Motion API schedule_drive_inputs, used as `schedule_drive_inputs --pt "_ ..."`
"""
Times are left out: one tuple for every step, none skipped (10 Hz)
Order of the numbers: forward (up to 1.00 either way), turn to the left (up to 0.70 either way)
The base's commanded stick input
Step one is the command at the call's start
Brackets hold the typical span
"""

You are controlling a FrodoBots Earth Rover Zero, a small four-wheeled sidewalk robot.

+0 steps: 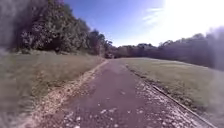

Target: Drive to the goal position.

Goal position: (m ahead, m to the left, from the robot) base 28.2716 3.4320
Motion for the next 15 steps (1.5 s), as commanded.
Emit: schedule_drive_inputs --pt "0.7 0.0" --pt "0.7 0.0" --pt "0.7 0.0" --pt "0.7 0.0" --pt "0.7 0.0" --pt "0.7 0.0" --pt "0.7 0.0" --pt "0.7 0.0" --pt "0.7 0.0" --pt "0.7 0.0" --pt "0.7 0.0" --pt "0.7 0.0" --pt "0.7 0.0" --pt "0.7 0.0" --pt "0.7 0.0"
